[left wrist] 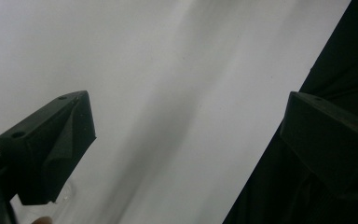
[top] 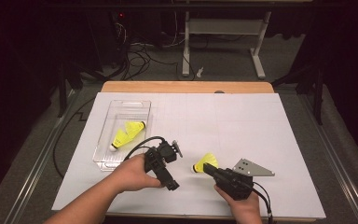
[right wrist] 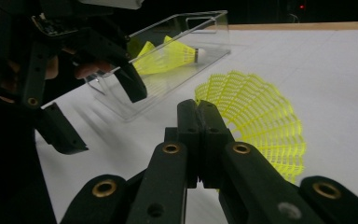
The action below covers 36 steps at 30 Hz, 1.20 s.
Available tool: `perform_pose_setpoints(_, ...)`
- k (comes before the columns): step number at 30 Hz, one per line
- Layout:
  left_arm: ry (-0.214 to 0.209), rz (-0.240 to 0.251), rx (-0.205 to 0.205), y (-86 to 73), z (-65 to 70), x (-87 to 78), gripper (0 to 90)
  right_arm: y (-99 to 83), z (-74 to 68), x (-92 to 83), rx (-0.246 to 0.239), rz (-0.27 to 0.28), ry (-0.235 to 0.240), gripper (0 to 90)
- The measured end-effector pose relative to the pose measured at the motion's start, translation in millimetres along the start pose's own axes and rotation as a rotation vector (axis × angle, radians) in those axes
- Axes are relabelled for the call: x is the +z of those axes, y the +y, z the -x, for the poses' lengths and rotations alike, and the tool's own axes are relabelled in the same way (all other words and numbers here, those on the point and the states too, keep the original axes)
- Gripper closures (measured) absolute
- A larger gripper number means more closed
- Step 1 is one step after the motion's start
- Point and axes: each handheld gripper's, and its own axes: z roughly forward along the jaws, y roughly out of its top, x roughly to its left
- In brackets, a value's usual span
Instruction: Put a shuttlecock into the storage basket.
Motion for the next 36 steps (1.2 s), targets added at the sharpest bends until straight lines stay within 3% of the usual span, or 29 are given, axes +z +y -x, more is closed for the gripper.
perform_pose_setpoints(17,-0.005,0.005,0.024,-1.0,5.8,7.3,6.3,0.9,-19.6,15.5,0.008,-0.003,0.109,90.0)
perform_pose_setpoints(25,-0.028,0.02,0.024,2.0,8.8,12.5,11.2,1.7,-20.7,16.5,0.015,0.003,0.123,90.0)
perform_pose_setpoints(36,-0.009,0.034,0.057,1.6,10.1,25.0,21.5,1.2,-19.6,17.5,0.018,-0.001,0.125,90.0)
